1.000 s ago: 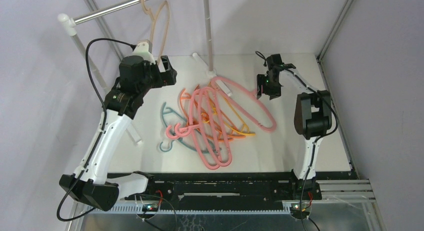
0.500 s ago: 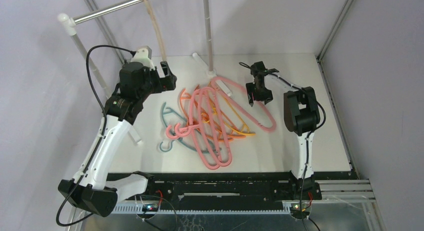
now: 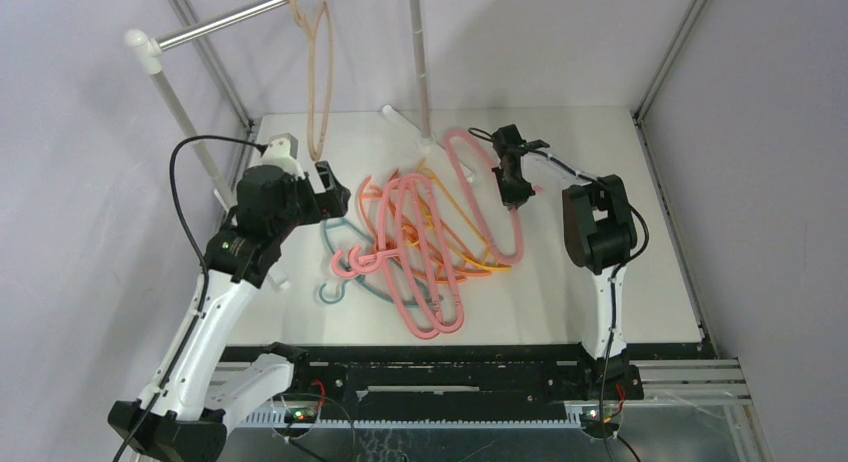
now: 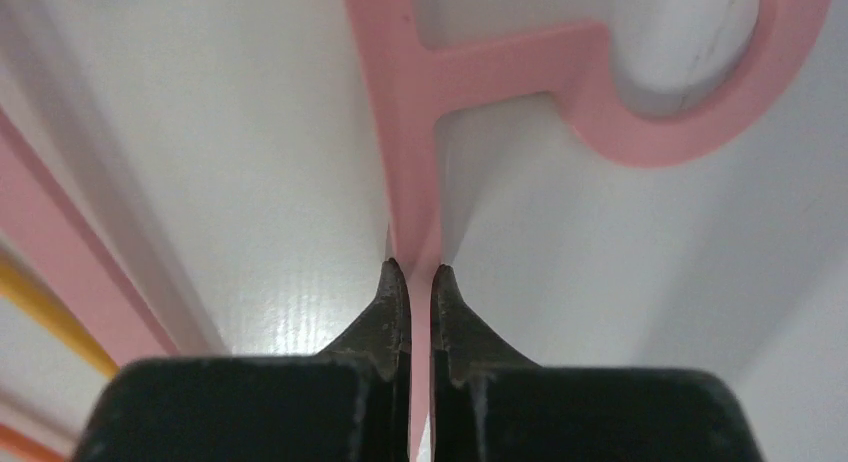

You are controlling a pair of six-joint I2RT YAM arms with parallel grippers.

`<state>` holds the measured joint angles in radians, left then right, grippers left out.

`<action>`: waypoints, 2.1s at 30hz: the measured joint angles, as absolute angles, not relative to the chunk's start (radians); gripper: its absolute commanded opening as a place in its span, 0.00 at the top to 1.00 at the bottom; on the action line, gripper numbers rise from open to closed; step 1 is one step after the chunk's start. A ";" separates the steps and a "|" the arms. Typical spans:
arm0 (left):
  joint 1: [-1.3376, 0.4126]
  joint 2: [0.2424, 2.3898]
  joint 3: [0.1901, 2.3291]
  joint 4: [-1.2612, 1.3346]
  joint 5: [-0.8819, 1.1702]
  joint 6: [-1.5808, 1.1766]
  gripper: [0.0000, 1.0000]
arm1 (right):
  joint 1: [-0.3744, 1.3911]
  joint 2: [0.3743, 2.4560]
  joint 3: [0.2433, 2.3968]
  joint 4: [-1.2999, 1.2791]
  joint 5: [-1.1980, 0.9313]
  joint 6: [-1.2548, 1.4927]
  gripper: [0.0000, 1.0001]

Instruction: Organize the hangers

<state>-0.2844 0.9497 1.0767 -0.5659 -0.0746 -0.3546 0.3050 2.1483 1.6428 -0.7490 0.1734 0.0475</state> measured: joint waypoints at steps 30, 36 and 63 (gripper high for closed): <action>-0.377 0.850 0.859 -0.473 0.033 -0.528 0.01 | 0.238 1.958 1.553 -0.782 0.150 0.072 0.15; -0.380 0.828 0.831 -0.452 0.032 -0.545 0.00 | 0.165 1.988 1.539 -0.775 0.176 0.017 0.15; -0.381 0.875 0.826 -0.424 0.029 -0.551 0.00 | 0.140 2.090 1.538 -0.655 0.029 -0.122 0.26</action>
